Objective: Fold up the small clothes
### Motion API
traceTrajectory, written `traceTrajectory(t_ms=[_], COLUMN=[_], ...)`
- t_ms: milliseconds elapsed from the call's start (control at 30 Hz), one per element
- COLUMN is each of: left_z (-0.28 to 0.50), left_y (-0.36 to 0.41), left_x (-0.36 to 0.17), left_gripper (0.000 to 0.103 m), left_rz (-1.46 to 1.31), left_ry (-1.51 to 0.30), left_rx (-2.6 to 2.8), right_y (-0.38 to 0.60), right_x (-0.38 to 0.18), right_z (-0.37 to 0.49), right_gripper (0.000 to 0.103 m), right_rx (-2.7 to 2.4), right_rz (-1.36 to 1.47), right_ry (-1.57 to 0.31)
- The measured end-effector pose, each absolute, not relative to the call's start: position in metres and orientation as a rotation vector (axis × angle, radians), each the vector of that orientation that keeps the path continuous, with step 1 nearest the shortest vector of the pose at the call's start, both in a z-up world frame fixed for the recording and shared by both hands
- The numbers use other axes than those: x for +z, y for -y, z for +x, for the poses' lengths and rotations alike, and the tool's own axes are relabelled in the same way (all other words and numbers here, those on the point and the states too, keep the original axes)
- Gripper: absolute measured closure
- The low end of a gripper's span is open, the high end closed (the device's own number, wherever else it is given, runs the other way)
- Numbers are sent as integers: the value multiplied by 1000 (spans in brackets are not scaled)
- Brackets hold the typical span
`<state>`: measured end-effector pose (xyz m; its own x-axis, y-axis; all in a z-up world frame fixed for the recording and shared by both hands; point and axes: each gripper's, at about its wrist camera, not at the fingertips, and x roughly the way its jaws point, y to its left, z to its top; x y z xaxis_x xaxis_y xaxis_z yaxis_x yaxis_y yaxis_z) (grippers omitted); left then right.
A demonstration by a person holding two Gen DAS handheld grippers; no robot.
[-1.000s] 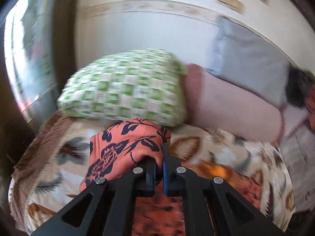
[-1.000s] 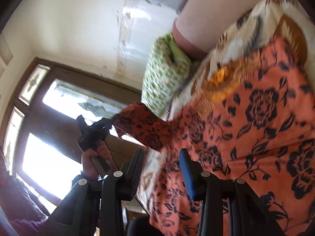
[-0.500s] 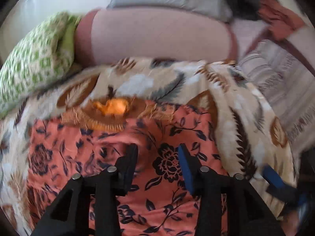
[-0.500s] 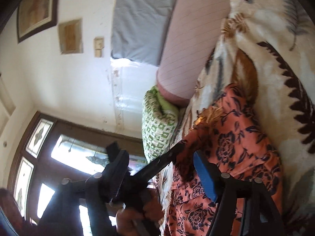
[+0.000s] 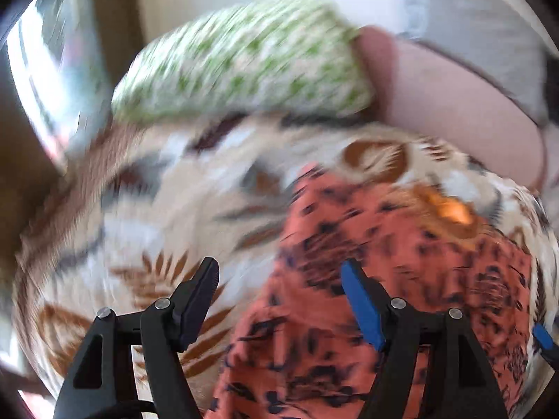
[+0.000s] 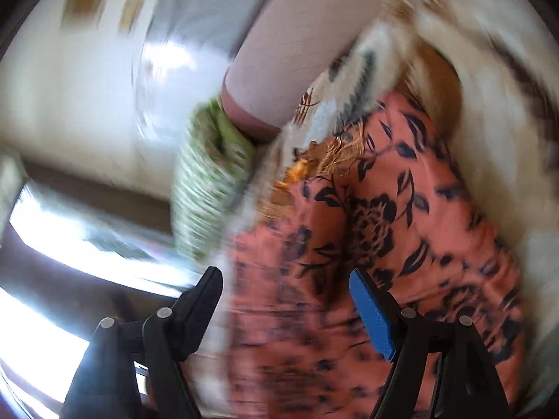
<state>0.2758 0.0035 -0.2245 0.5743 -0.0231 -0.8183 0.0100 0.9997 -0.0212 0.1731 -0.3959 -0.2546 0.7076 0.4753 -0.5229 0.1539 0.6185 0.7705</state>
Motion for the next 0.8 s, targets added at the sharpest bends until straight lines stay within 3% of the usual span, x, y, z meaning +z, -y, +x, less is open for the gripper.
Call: traceTrajectory(t_ms=[100, 233, 333, 367, 400, 433, 500, 600, 667, 700, 800], left_z=[295, 321, 338, 341, 343, 343, 341, 339, 338, 337, 332], left_y=[-23, -23, -13, -9, -7, -5, -9, -11, -11, -10, -10], left_x=[-244, -257, -277, -285, -290, -293, -295, -292, -289, -288, -281], left_gripper=[32, 35, 55, 69, 83, 88, 94, 94, 94, 94, 94], left_rz=[-30, -44, -21, -15, -7, 8, 14, 71, 101, 118, 140], left_ry=[-1002, -1041, -1107, -1131, -1140, -1147, -1132, -1122, -1120, -1119, -1121], left_rx=[34, 35, 5, -9, -15, -7, 6, 26, 32, 39, 57], right_y=[337, 283, 270, 272, 280, 290, 332, 391, 424, 433, 459], right_x=[-233, -246, -270, -275, -277, -277, -272, -281, -307, -318, -334], right_z=[188, 217, 236, 242, 247, 251, 250, 227, 196, 183, 137], right_gripper=[25, 25, 32, 39, 61, 70, 70, 69, 61, 50, 50], right_rx=[110, 16, -41, -71, -90, -95, -96, -114, -57, -67, -58], right_rz=[453, 74, -84, -108, -90, -39, 260, 664, 954, 1027, 1217], right_ry=[-861, -996, -1072, -1072, -1063, -1064, -1014, -974, -967, -980, -879])
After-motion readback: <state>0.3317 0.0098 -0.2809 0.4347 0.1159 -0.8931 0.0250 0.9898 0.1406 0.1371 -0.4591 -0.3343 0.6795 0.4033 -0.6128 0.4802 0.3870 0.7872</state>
